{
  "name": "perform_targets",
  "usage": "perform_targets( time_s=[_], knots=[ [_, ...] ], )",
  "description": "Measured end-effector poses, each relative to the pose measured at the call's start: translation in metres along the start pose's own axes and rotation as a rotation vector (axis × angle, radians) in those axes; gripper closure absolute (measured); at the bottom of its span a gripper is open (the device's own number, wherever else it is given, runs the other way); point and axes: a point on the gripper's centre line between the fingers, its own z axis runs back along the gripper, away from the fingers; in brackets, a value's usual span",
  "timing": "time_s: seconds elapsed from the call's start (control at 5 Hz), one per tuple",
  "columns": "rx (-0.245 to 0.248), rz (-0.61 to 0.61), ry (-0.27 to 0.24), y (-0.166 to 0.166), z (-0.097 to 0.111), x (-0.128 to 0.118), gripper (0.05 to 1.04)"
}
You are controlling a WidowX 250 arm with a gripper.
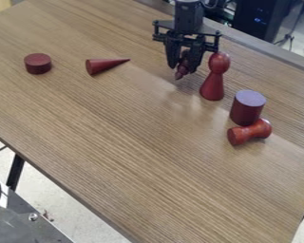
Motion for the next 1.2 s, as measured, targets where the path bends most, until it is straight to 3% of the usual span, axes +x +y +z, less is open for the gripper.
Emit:
perform_targets(
  time_s=[0.2,0.6,0.8,1.0,1.2],
  knots=[
    [0.023,0.060,-0.007,0.0092,-0.0050,-0.0023,0.646],
    [0.010,0.099,0.007,0.0139,-0.0049,-0.0038,0.646],
    [0.009,0.105,0.026,0.0135,-0.0048,-0.0067,0.577],
    [-0.001,0.105,0.032,0.0125,-0.0048,-0.0076,0.284],
    [-0.002,0.119,0.038,0.0133,-0.0048,-0.0084,0.075]
  ],
)
